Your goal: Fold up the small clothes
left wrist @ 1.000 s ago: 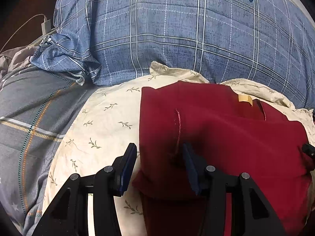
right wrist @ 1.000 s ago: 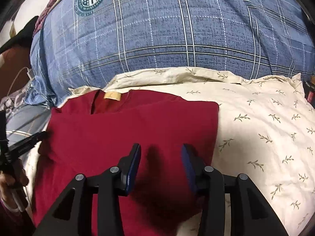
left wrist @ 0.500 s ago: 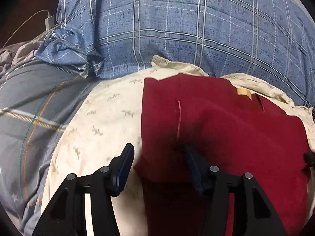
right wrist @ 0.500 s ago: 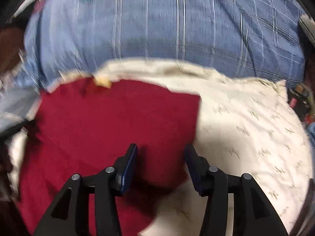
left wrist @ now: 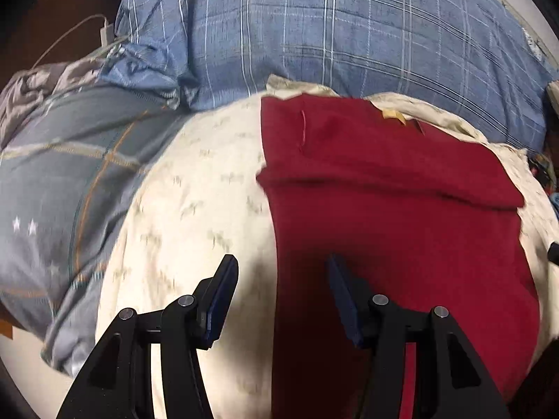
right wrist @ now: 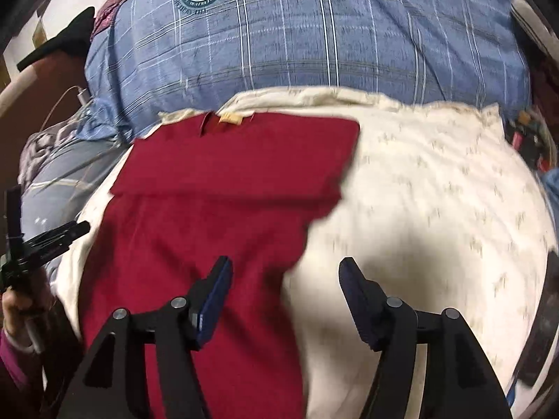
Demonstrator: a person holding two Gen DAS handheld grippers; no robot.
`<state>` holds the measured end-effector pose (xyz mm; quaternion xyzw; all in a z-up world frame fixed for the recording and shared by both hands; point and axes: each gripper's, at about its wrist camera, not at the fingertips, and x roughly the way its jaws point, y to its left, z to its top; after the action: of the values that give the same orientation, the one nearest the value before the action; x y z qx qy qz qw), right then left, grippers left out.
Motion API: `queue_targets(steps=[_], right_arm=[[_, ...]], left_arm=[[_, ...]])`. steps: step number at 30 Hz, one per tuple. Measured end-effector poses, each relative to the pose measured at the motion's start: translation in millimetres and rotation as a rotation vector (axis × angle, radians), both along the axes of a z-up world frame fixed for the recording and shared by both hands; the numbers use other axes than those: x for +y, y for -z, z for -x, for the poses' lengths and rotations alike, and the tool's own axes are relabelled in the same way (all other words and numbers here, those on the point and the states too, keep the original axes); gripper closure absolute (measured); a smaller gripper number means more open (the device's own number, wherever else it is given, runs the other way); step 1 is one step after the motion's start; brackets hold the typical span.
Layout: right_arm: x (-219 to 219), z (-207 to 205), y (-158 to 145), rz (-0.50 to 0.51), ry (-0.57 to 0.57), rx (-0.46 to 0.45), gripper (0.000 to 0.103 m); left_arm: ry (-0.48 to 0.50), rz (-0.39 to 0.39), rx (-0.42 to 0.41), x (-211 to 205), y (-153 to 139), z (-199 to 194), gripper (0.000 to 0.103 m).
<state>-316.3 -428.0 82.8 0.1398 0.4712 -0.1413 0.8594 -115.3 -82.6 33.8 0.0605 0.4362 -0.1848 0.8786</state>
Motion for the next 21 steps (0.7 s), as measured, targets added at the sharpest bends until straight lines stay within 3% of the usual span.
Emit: queue_targets(steps=[6,7,8,10,11,18,21], right_arm=[[18,26,30,-0.033,-0.031,0.036,0.039],[18,24,40,-0.053,-0.036,0.043,0.044],[19,23,48,-0.061,-0.038,0.061,0.067],[30,26,47,-0.026,-0.079,0.052,0.091],[35,30,43,-0.027,-0.103,0.04,0.095],[45,49,36,0.002,-0.114,0.029,0.095],[45,52,30,-0.013,-0.092,0.004,0.084]], left_arm=[[0.021,0.023,0.026,24,0,34,0.05],[0.025,0.031,0.043,27,2,38,0.05],[0.025,0.036,0.055,30,3,40,0.05],[0.02,0.037,0.078,38,3,44,0.05],[0.013,0.033,0.078,42,3,47,0.05],[-0.036,-0.057,0.043,49,5,66,0.05],[-0.044,-0.031,0.068,49,7,70,0.05]])
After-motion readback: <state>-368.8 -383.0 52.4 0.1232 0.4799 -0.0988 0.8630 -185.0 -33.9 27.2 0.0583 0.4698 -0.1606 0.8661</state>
